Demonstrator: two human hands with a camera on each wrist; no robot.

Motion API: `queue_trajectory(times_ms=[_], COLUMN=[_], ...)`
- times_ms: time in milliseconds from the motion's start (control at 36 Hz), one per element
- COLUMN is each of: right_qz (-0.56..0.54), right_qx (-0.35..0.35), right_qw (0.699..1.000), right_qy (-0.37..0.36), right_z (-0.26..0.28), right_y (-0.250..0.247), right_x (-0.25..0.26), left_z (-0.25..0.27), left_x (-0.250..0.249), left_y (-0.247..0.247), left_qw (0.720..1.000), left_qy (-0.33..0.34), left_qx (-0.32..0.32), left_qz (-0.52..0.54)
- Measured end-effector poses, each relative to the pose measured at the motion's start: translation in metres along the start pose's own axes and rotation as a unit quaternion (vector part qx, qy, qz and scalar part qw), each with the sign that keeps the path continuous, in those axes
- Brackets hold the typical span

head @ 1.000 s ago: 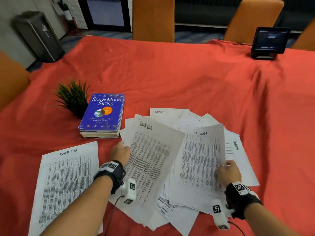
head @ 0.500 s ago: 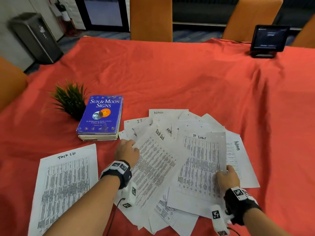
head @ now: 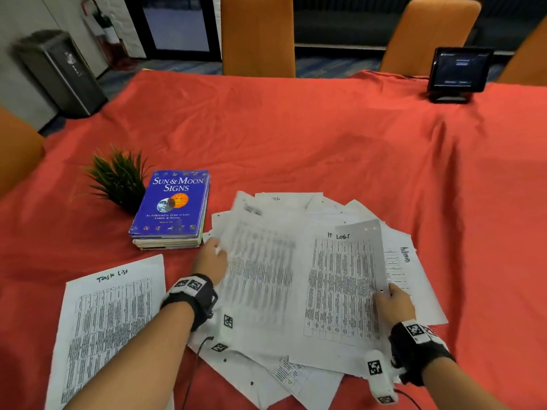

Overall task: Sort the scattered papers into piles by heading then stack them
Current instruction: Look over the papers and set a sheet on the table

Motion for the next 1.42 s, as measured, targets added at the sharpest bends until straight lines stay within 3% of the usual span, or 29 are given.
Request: queue_trajectory(times_ms=[111, 222, 361, 500, 694, 1000, 1167, 1417], right_qz=[0.007, -0.01, -0.013, -0.003, 0.009, -0.002, -0.016, -0.044], right_qx=[0.007, 0.013, 0.015, 0.019, 0.015, 0.024, 0.026, 0.024], right_qw=[1.0, 1.0, 1.0, 1.0, 0.999, 0.999, 0.999, 0.994], right_qy=[0.004, 0.003, -0.006, -0.02, -0.031, -0.026, -0.044, -0.092], right_z=[-0.002, 0.002, 0.003, 0.004, -0.001, 0.005, 0.003, -0.002], right_y=[0.004, 0.009, 0.009, 0.003, -0.005, -0.005, -0.007, -0.005], right_x=[0.0, 0.001, -0.002, 0.001, -0.001, 0.006, 0.021, 0.051], left_z=[-0.002, 0.006, 0.005, -0.003, -0.015, -0.004, -0.005, 0.031], left_x=[0.031, 0.033, 0.015, -0.001, 0.007, 0.003, 0.009, 0.008], left_y=[0.001, 0.013, 0.02, 0.019, 0.005, 0.025, 0.003, -0.116], left_qw=[0.998, 0.996, 0.995, 0.999, 0.995, 0.994, 1.0, 0.972], left_qy=[-0.049, -0.039, -0.028, -0.053, -0.097, -0.016, 0.023, 0.108], left_qx=[0.034, 0.057, 0.027, 0.003, 0.007, 0.104, 0.003, -0.143], left_qz=[0.016, 0.061, 0.089, 0.003, -0.02, -0.012, 0.019, 0.151])
Point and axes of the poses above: each hand's wrist, its own z-axis away from the middle knuckle, its own y-axis out of the palm, x = y × z, the point moved 2 cm from there along -z, towards the middle knuckle, and after that the axes turned 13 degrees about -z, right-handed, at the moved point
